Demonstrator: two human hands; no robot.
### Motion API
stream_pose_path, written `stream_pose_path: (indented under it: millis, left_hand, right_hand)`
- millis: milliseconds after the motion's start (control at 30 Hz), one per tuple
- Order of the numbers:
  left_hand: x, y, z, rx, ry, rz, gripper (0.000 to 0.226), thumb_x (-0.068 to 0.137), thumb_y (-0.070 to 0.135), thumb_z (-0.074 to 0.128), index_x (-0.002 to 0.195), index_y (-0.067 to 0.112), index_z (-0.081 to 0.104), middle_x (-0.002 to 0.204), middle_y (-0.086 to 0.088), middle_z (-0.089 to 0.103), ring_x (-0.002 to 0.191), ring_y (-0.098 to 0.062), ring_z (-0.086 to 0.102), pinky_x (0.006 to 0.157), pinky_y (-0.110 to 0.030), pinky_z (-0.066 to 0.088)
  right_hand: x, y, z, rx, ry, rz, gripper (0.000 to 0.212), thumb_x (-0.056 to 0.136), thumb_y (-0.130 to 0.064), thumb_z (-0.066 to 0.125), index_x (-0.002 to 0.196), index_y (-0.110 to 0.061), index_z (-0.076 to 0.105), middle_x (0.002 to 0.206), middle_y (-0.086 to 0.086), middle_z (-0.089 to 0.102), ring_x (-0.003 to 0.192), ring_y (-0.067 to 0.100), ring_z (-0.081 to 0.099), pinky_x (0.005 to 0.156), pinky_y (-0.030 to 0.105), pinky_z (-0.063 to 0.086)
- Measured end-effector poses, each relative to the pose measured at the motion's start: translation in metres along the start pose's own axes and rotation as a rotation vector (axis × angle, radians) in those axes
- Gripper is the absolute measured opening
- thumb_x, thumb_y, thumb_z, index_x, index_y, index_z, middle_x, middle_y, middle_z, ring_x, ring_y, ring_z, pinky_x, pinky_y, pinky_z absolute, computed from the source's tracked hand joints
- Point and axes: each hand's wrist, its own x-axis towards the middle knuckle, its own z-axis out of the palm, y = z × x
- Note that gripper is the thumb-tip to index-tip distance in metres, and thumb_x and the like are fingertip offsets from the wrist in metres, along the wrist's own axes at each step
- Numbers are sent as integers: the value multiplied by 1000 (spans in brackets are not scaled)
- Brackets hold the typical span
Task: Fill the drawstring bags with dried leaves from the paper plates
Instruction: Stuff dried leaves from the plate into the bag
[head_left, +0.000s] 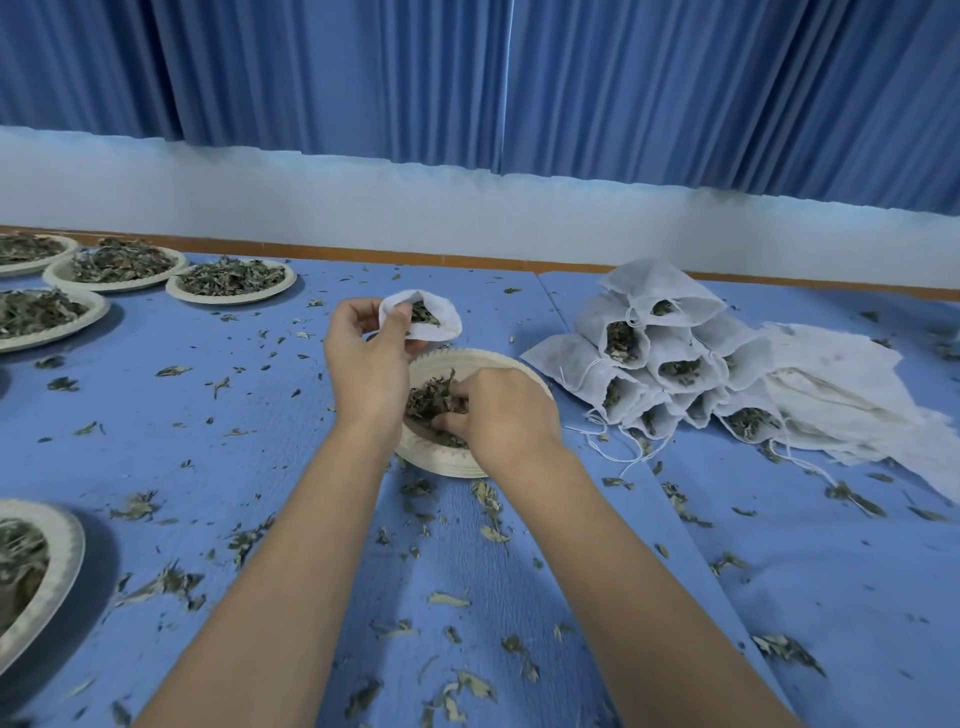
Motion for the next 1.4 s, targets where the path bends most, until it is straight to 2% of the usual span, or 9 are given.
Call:
stream_pose_path:
  millis: [200,300,400,467,567,667,867,1100,1400]
  left_hand:
    - [-1,1,1,23,-13,-12,15,93,7,58,81,15,51,97,-8,57,82,-20,65,69,-28,59]
    - [-4,1,2,70,-34,21,15,92,8,60,81,16,53,88,1,57,85,-17,66,72,-27,58]
    - [-5,-3,1,185,-50,85,16,91,13,62,79,20,54,82,9,58,74,4,61,61,-9,48]
    - [-5,-7,0,235,-69,58,15,91,18,62,79,23,55,81,11,60,82,-7,62,67,-16,51]
    - [-6,-12,-1,350,-122,43,17,92,24,61,76,28,56,77,9,59,78,-12,58,75,-29,50]
    - [-11,-11,2,433,-176,97,21,91,25,62,71,31,56,72,13,59,71,-3,56,68,-23,44]
    - [-16,-7,7,423,-223,45,20,90,20,62,71,24,58,72,7,59,74,-12,55,76,-33,48]
    - [-21,-3,11,183,-434,-204,25,92,1,49,69,11,50,66,-3,50,65,-15,46,67,-25,43]
    - [-21,-5,5,532,-718,-120,29,77,23,77,88,18,50,81,2,55,72,-10,52,72,-32,46]
  right_hand:
    - [-3,1,6,24,87,-35,13,82,4,54,75,-5,60,62,7,41,72,28,46,49,29,30]
    - [1,8,10,140,137,-48,20,80,5,54,79,-5,72,70,14,60,71,30,55,62,33,49]
    - [7,19,4,454,217,15,10,83,-6,66,85,-3,75,68,10,68,51,16,50,53,26,44]
    - [12,27,-4,744,235,109,8,82,-15,74,87,-11,77,64,-2,68,42,2,48,46,15,42]
    - [17,36,-12,1142,145,222,4,78,-17,78,82,-15,77,78,1,74,76,12,70,76,30,59]
    - [18,33,-14,1303,82,239,2,78,-12,77,79,-14,76,87,9,75,90,23,70,82,37,58]
    - [21,33,-9,1370,94,286,12,77,-10,77,68,-15,72,79,7,73,77,18,69,71,30,59]
    - [21,33,-5,1225,230,348,24,78,-13,76,58,-24,69,82,15,73,85,34,68,83,53,55]
    - [19,35,-4,1221,194,405,19,81,-12,72,63,-17,69,73,14,67,71,29,63,81,52,56]
